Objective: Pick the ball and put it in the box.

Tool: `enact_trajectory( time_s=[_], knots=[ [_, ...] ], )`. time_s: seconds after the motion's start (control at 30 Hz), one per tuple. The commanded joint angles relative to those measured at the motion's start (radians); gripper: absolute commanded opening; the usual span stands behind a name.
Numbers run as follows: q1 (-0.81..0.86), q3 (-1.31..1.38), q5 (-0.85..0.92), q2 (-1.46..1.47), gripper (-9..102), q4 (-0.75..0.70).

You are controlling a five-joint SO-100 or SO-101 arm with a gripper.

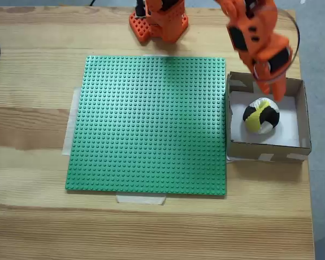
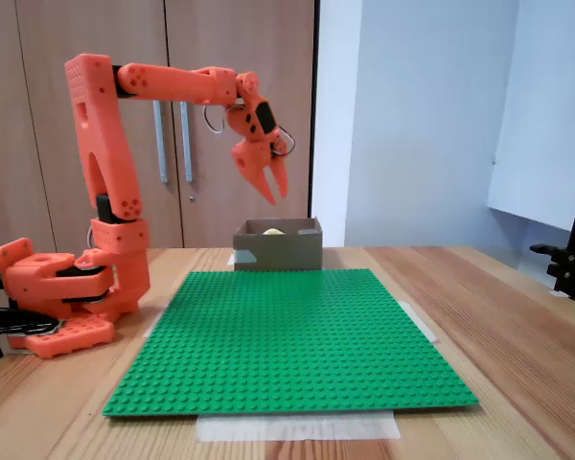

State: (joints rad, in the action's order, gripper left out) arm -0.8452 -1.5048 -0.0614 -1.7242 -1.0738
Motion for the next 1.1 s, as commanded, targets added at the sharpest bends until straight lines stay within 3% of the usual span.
enact_trajectory(
  time_s=[0.0,0.27,1.07],
  knots=[
    [0.026,-0.017,0.015,-0.129,11,0.026],
    [0.095,-0.107,0.064,-0.291,-1,0.028],
    [0.505,-0.476,0.101,-0.804,-1,-0.018]
  ],
)
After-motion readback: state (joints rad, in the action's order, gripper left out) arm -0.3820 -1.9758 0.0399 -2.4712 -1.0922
